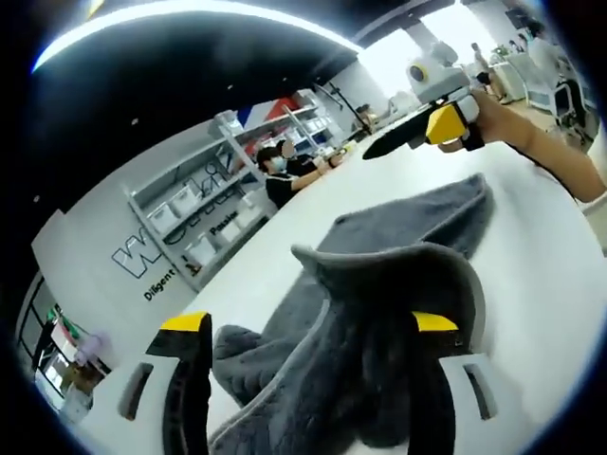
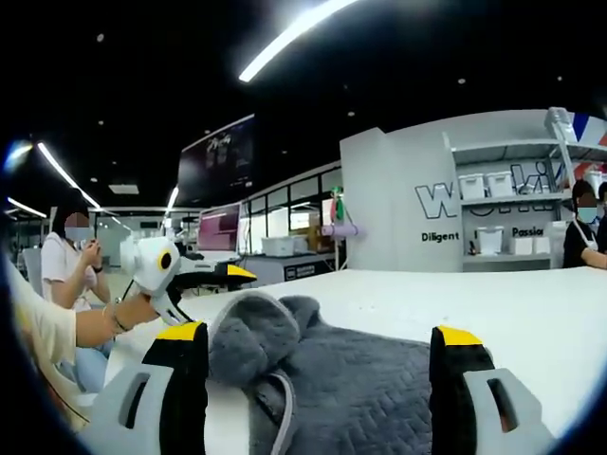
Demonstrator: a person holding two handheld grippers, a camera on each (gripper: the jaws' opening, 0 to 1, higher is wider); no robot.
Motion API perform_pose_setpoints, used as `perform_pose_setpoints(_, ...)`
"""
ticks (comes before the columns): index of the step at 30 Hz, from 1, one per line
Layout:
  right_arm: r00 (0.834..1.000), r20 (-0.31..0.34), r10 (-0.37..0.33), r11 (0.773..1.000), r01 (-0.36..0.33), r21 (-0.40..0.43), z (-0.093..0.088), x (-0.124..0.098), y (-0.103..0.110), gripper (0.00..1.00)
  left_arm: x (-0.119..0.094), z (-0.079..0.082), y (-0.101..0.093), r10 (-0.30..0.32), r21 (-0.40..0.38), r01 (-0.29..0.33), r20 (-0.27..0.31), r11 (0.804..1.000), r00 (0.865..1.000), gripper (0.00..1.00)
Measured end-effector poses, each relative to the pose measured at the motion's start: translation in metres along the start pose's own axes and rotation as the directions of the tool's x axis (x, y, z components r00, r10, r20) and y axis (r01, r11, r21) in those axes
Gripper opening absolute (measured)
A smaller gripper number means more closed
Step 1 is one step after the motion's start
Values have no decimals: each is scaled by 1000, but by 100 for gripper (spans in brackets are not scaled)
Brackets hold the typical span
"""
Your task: Fold the towel on the table until its edges align and the towel forms a compact rectangular stack.
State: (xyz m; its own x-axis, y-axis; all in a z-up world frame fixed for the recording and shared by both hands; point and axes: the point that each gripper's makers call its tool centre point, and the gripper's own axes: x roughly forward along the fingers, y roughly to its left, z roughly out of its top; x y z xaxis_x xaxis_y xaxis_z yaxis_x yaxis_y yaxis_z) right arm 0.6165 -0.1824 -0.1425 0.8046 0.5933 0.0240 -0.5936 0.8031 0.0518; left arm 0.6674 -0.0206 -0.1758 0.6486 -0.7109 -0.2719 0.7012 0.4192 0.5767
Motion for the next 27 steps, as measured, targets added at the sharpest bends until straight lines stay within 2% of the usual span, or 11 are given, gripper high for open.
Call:
perform_pose_setpoints(2, 1000, 0, 1, 1000, -1, 1, 0, 0, 0, 99, -11, -6, 6, 15, -22, -15, -9, 1000, 1000, 86)
perform_pose_setpoints(5, 1000, 0, 0, 1000, 0, 0, -1, -1, 1, 99, -24, -13, 14, 31, -119, -31, 4, 992, 1000, 90)
perform_pose_setpoints(8, 1000, -2, 0, 1000, 0, 0, -1, -1, -1, 99, -38, -25, 20, 22, -260, -17, 18, 966, 1000, 95)
perform_pose_setpoints(15, 1000, -11, 2, 1000, -2, -2, -3, -1, 2, 99, -58, -56, 26, 48, -376, -46, -5, 925, 999, 99)
perform_pose_setpoints(17, 1000, -15, 1, 1000, -1, -3, -4, -1, 2, 99, -61, -60, 29, 53, -418, -48, 1, 907, 999, 99)
perform_pose_setpoints(18, 1000, -15, 1, 1000, -1, -4, -4, -1, 2, 99, -62, -63, 30, 51, -458, -43, 6, 888, 999, 99)
perform_pose_setpoints(20, 1000, -17, 2, 1000, -2, -3, -4, -1, 2, 99, -63, -66, 35, 54, -509, -39, 15, 860, 998, 98)
perform_pose_setpoints(22, 1000, -19, 1, 1000, -1, -3, -5, -1, 1, 99, -65, -67, 43, 63, -550, -26, 49, 835, 997, 91)
perform_pose_setpoints(23, 1000, -21, 1, 1000, -1, -4, -5, 0, 1, 99, -67, -68, 49, 73, -559, -25, 63, 829, 995, 88)
perform_pose_setpoints(27, 1000, -24, 5, 1000, -5, -7, -6, -1, 3, 99, -69, -79, 65, 95, -563, -51, 49, 825, 994, 78)
